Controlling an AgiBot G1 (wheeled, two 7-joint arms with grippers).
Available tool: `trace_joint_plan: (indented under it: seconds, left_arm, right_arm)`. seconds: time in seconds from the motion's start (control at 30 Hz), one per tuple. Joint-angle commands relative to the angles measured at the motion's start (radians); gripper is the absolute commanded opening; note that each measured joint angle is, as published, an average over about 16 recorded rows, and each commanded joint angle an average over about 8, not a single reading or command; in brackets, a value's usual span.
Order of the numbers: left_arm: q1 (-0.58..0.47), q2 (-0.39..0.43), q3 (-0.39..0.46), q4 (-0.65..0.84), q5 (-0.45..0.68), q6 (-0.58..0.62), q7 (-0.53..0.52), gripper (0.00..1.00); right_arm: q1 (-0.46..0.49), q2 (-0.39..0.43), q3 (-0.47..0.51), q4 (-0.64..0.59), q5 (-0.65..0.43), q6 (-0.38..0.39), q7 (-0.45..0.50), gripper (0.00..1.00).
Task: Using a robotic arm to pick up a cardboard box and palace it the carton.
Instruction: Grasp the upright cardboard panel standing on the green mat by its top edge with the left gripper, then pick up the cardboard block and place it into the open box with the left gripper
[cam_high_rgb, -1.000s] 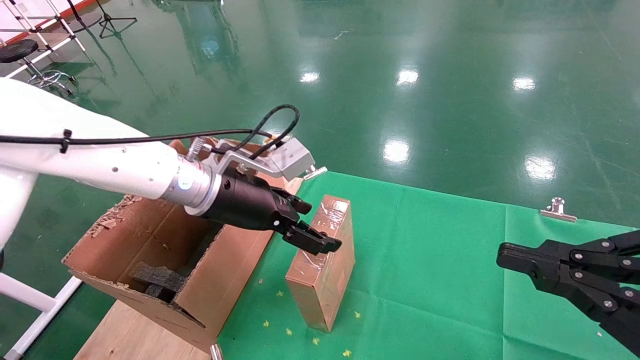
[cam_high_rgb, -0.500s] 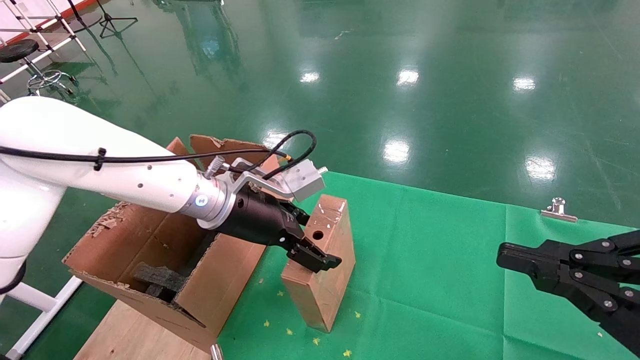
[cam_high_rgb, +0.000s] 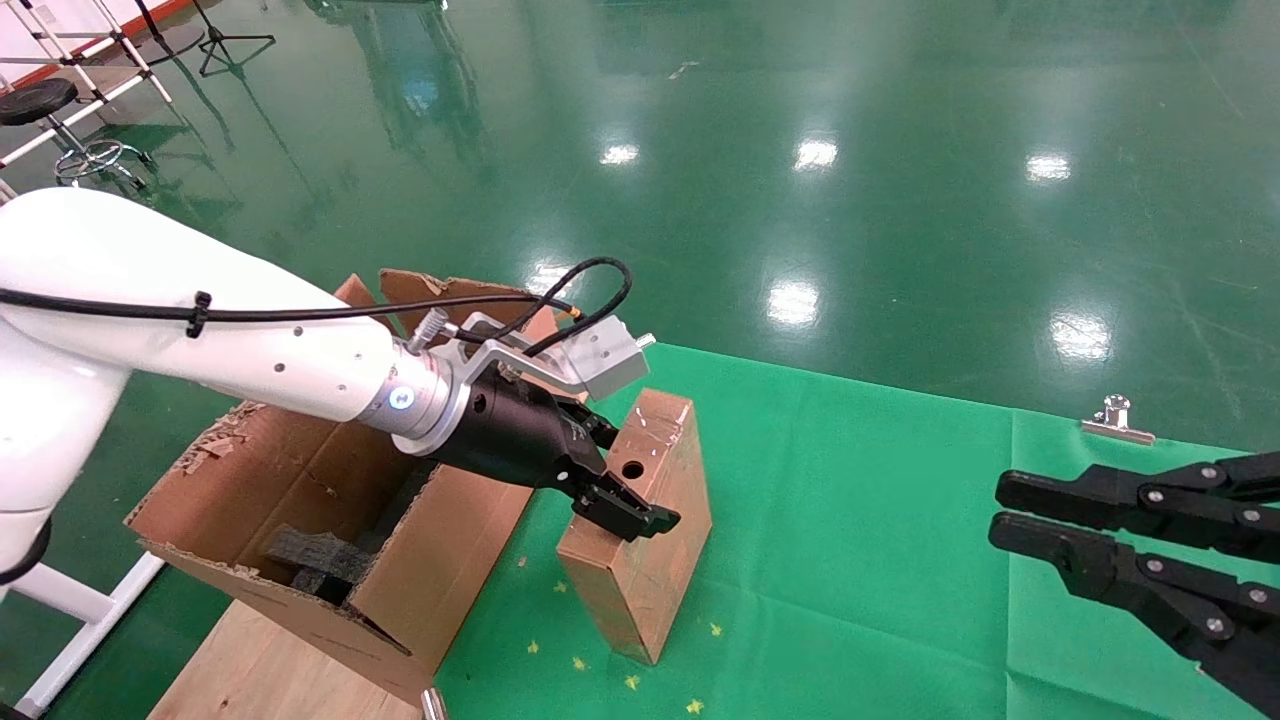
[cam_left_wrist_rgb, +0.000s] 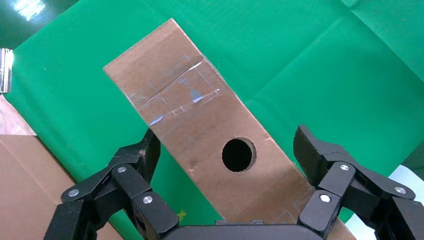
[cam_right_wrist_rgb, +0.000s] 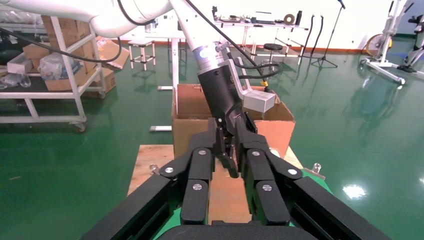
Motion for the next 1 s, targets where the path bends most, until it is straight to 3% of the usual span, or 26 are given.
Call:
trace_joint_plan:
  seconds: [0.03, 0.7, 1.0]
  left_arm:
    - [0.0, -0.001, -0.001, 0.0, -0.001, 0.0, -0.001, 0.0]
    - [-0.018, -0.005, -0.009, 0.024, -0.005, 0.001, 0.025, 0.0]
    - [-0.083, -0.069, -0.093, 0.096, -0.081, -0.041, 0.123, 0.0]
  right_arm:
    - [0.0, 0.0, 0.0, 0.0, 0.0, 0.0, 0.0, 1.0]
    - [0.0, 0.0, 0.0, 0.0, 0.0, 0.0, 0.0, 1.0]
    - [0.0, 0.0, 0.0, 0.0, 0.0, 0.0, 0.0, 1.0]
